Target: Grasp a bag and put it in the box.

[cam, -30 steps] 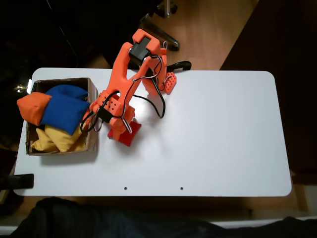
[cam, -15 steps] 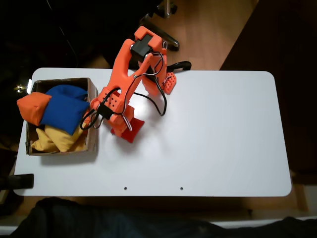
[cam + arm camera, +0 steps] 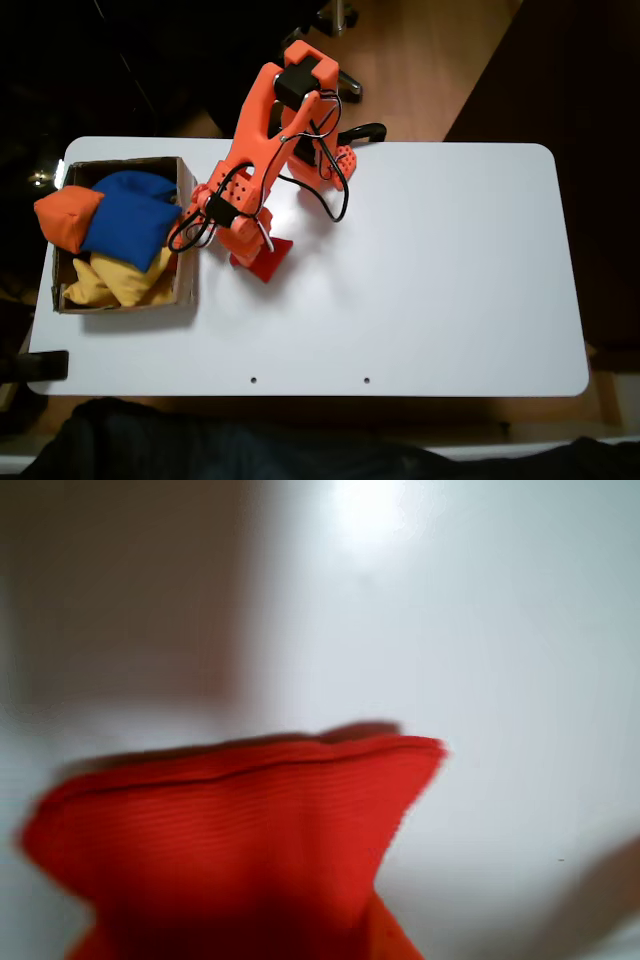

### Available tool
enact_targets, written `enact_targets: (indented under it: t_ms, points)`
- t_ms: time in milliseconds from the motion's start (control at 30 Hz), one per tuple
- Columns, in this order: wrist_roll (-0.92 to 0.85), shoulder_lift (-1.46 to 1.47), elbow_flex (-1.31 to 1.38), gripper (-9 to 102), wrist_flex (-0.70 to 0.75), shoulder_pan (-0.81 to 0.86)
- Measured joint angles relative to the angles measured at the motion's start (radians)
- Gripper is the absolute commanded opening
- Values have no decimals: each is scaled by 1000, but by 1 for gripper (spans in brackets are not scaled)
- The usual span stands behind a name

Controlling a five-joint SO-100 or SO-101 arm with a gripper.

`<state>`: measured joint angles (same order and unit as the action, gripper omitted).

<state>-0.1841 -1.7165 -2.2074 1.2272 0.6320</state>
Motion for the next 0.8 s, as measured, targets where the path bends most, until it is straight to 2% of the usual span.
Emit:
enact_targets:
  t_ms: [133,233,400,800]
  points:
    - [-18,-23,-23,28,-15,0]
    - [-32,-41,-43,16,-35,0]
    - [-49,-71,-55,10,-58,0]
    - [-52,-186,-72,9,-72,-14]
